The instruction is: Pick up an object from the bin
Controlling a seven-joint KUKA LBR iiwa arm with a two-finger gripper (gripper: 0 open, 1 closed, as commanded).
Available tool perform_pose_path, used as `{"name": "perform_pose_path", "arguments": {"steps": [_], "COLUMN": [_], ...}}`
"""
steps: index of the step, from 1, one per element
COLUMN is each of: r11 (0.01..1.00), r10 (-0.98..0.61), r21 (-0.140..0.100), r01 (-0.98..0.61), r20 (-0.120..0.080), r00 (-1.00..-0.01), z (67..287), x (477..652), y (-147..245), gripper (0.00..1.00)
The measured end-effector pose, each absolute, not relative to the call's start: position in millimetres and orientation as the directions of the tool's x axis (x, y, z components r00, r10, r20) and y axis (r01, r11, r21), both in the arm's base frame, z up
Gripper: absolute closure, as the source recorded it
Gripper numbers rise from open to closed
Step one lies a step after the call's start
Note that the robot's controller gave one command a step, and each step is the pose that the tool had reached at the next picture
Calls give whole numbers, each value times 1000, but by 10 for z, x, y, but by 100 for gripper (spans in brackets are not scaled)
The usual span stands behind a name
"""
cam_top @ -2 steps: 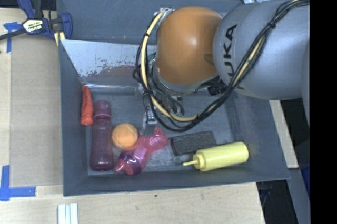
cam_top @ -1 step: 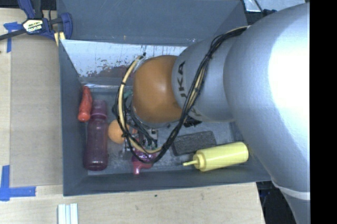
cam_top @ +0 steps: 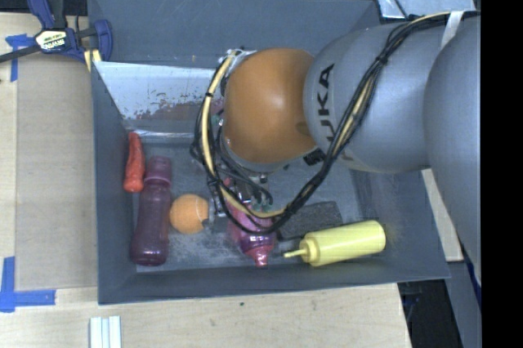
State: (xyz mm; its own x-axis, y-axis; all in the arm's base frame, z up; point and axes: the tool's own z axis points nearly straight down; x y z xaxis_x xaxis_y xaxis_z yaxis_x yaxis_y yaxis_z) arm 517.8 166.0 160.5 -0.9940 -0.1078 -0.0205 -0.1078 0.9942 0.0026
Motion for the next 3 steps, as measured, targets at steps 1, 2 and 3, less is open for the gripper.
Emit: {"name": "perform_pose_path", "arguments": {"steps": [1, 2, 3], "r11": [986, 998, 950], "r10": [169, -58, -313], "r21": [0, 4, -1], "r01": [169, -58, -313], "r20": [2, -21, -9], "r00": [-986, -998, -950], "z": [979, 705, 705], "x": [4822, 5273, 4836], "y": [1757, 1863, 1230], "gripper": [0, 0, 100]}}
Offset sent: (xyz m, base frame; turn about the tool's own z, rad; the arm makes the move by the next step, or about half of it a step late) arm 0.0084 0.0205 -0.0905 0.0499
